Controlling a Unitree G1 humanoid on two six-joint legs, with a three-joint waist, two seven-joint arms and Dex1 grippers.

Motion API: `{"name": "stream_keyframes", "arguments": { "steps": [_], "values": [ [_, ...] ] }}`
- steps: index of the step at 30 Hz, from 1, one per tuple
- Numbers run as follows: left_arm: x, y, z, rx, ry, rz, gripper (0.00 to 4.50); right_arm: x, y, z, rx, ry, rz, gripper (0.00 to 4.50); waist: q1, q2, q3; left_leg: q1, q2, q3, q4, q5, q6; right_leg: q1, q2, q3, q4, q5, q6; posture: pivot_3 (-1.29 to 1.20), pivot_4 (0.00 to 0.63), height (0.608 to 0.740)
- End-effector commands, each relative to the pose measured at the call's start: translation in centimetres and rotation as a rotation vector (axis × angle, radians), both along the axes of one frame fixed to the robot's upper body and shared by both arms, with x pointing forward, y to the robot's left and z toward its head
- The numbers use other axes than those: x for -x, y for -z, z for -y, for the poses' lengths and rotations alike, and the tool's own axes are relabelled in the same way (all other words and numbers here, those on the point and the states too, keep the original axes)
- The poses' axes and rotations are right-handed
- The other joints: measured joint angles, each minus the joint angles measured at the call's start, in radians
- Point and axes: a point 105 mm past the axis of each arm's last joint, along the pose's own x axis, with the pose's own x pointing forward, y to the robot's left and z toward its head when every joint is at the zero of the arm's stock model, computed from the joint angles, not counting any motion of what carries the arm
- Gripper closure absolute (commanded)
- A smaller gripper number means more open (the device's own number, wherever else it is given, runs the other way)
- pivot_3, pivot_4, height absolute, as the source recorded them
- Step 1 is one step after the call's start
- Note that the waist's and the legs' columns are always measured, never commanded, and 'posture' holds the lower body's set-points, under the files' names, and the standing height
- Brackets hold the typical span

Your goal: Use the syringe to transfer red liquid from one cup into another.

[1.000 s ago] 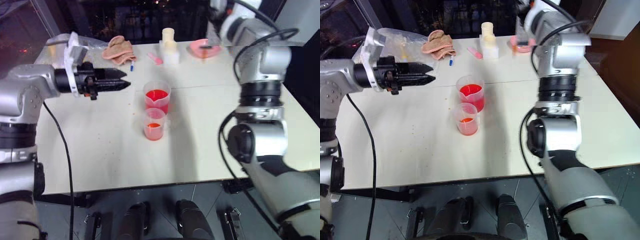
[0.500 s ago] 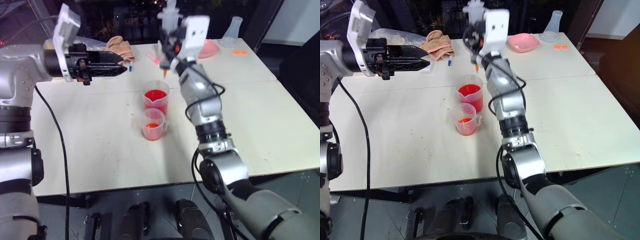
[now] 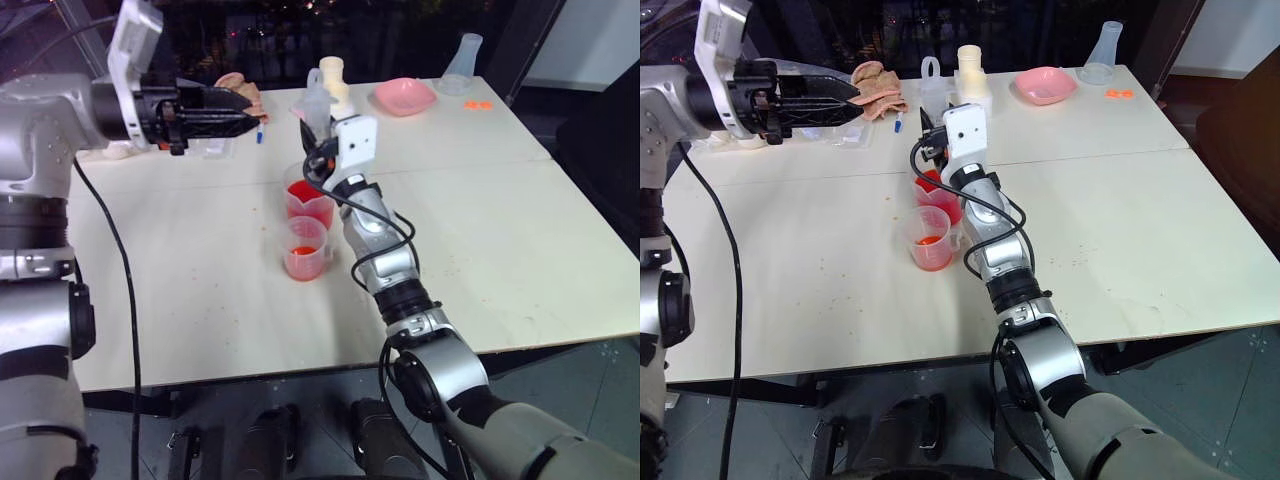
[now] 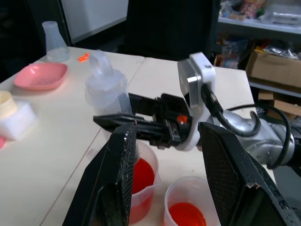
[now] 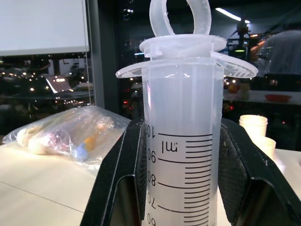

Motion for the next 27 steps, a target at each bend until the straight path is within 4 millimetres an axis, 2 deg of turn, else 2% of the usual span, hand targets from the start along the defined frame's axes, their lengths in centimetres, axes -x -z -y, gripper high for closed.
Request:
{"name": "stream_keyframes", "arguments": {
  "steps": [1, 13, 27],
  "values": [
    [-0.1, -1.3, 0.2, -0.001, 0.003, 0.049, 2.33, 0.7, -1.3, -0.7, -0.004, -0.010, 0.073, 3.14, -0.001, 0.000, 0.000, 0.000, 0.000, 0.000, 0.000, 0.000, 0.000, 0.000, 0.000, 0.000, 0.000, 0.000, 0.000, 0.00, 0.150, 0.740],
    [-2.8, -1.4, 2.3, 0.036, 0.012, 0.056, 2.33, 1.3, -1.3, -1.0, 0.015, -0.014, 0.098, 3.14, 0.000, 0.000, 0.000, 0.000, 0.000, 0.000, 0.000, 0.001, -0.001, 0.000, 0.000, 0.000, 0.001, 0.000, 0.000, 0.00, 0.150, 0.740],
    [-4.2, -0.5, 4.8, 0.048, 0.051, 0.039, 2.33, 1.8, -1.6, -1.4, 0.030, -0.034, 0.106, 3.14, -0.001, 0.000, 0.000, 0.000, 0.000, 0.000, 0.001, -0.001, 0.001, 0.000, 0.000, 0.000, 0.002, 0.000, 0.000, 0.00, 0.150, 0.740]
  ]
}}
